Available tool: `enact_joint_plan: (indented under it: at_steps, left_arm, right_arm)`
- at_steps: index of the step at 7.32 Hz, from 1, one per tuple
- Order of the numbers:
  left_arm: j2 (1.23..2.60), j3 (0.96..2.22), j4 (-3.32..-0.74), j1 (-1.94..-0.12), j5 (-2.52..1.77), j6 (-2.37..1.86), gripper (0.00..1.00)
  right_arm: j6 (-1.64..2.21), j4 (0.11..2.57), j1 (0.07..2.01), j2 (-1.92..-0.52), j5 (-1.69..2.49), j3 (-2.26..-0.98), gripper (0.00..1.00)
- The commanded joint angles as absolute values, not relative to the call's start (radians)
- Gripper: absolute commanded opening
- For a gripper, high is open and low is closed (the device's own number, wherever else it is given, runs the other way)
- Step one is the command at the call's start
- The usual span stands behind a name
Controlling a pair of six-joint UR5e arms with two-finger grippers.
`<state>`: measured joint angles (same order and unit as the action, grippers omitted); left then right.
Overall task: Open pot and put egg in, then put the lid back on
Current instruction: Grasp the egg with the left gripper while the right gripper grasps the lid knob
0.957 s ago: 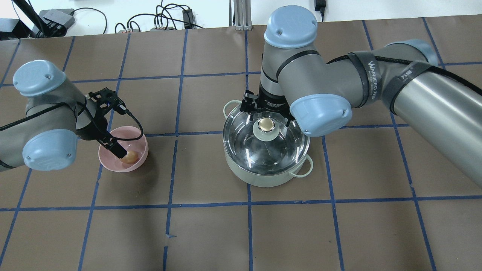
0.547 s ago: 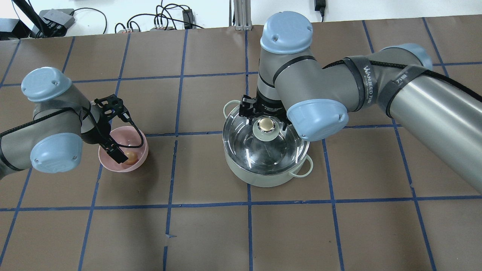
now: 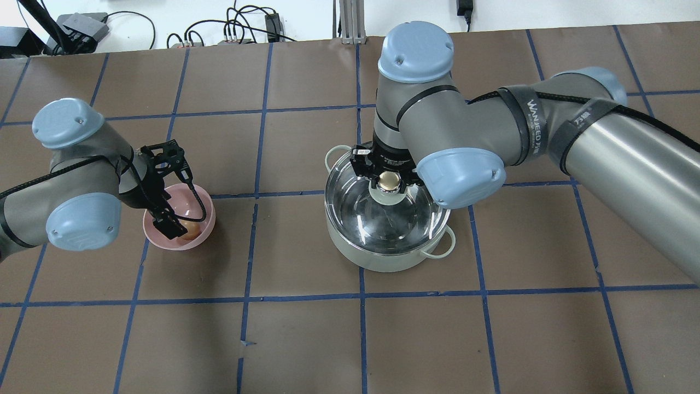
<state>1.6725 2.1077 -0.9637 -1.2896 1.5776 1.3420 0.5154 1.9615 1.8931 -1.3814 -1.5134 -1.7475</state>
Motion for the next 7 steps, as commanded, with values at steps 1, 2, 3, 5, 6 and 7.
enact_joint_plan:
  at_steps: [1,2,3,5,6,7]
  left_arm:
    - [1.696,2.109,-0.962,-1.289,1.585,1.472,0.99]
    - [1.719,2.108,-0.953,-1.287,1.585,1.515,1.00]
    - [1.723,2.108,-0.933,-1.287,1.586,1.523,1.00]
    - [1.752,2.109,-0.873,-1.285,1.585,1.532,0.99]
    - [1.753,2.109,-0.871,-1.285,1.585,1.534,0.99]
    - [1.755,2.109,-0.871,-1.285,1.580,1.535,0.99]
  right_arm:
    - [0.506,1.962,1.891,-1.381,-1.514,-1.735,0.45]
    - [0.506,1.960,1.888,-1.381,-1.517,-1.708,0.44]
    - [0.503,1.947,1.881,-1.382,-1.523,-1.672,0.44]
    - [0.502,1.942,1.850,-1.391,-1.528,-1.629,0.44]
    - [0.486,1.922,1.807,-1.402,-1.531,-1.611,0.44]
    - [0.409,1.880,1.748,-1.429,-1.526,-1.595,0.44]
